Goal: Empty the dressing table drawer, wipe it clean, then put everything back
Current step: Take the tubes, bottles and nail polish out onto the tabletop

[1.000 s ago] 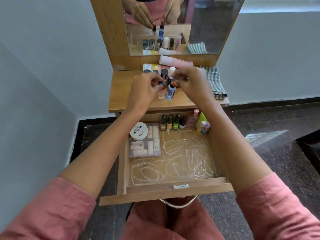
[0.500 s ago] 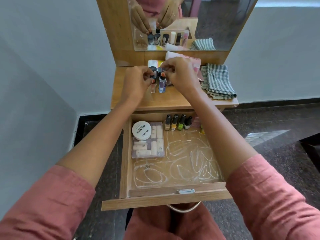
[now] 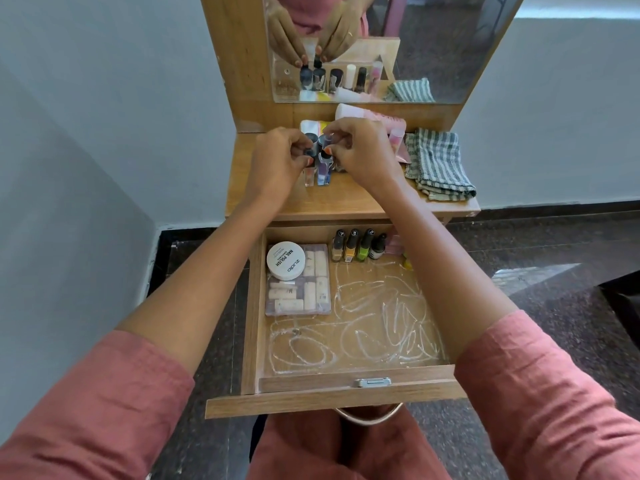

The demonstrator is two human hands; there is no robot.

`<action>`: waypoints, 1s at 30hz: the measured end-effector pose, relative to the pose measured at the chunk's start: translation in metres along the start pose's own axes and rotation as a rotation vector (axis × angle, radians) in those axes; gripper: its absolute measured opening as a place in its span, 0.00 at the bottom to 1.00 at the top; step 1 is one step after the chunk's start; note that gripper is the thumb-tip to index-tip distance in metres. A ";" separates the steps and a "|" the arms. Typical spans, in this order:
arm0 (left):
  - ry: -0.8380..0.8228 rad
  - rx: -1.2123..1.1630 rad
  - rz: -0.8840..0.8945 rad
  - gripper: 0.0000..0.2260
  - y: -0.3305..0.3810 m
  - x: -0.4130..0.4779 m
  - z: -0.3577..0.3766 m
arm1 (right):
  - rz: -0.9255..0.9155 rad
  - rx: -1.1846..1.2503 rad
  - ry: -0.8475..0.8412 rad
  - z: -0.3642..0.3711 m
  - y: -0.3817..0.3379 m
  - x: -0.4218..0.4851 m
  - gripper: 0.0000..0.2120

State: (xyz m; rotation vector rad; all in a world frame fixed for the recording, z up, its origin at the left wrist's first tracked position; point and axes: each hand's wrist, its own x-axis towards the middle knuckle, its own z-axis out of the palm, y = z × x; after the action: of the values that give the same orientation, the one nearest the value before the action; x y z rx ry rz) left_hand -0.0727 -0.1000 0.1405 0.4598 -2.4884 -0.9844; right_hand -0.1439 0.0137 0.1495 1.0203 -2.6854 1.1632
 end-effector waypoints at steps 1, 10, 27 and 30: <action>0.004 -0.004 0.001 0.11 0.001 -0.001 0.000 | 0.004 0.005 -0.002 0.000 0.001 -0.001 0.14; 0.063 -0.030 0.013 0.11 0.007 -0.010 -0.002 | 0.021 -0.002 0.053 -0.009 0.004 -0.014 0.16; -0.161 -0.117 0.014 0.09 0.030 -0.084 0.081 | 0.181 -0.035 0.094 -0.043 0.073 -0.104 0.10; -0.206 -0.099 0.021 0.09 0.034 -0.092 0.102 | 0.236 -0.066 0.092 -0.047 0.094 -0.118 0.10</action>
State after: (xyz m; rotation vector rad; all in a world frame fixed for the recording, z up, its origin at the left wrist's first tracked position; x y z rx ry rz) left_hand -0.0498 0.0219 0.0729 0.3142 -2.6029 -1.1937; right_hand -0.1165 0.1577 0.0903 0.6375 -2.8064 1.1145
